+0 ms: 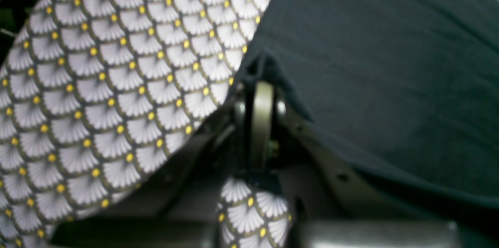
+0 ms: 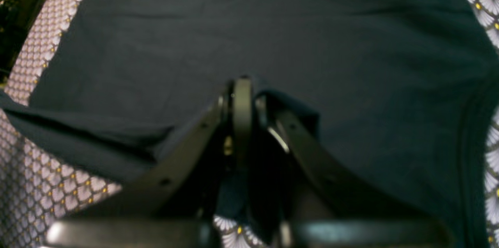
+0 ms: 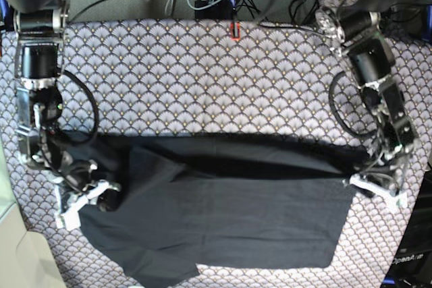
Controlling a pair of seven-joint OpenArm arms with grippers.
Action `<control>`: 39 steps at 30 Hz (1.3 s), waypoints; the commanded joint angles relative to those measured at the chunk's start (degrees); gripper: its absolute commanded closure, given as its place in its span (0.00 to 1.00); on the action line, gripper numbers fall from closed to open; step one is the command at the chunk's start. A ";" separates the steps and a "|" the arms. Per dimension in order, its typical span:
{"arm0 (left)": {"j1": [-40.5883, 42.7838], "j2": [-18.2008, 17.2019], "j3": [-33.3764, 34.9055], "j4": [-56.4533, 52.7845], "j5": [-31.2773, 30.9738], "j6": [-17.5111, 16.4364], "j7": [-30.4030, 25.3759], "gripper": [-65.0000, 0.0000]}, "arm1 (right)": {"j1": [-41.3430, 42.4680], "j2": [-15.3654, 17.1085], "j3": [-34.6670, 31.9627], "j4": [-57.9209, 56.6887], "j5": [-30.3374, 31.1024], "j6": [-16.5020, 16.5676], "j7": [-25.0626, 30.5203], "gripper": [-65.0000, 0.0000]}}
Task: Fold the T-shirt properly
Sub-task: 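Lift the collar edge and pull it over the shirt toward the hem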
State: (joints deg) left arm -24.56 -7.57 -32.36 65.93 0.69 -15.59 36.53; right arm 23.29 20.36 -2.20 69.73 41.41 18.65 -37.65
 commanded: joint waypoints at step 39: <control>-5.29 -2.93 4.71 -9.01 -0.73 5.27 -8.36 1.00 | 10.43 -2.56 -0.31 -10.17 -15.43 4.16 5.43 1.00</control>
State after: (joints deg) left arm -28.05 -9.69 -27.64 55.75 -0.01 -10.48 29.76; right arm 31.83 16.95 -2.81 58.54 25.32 22.50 -33.61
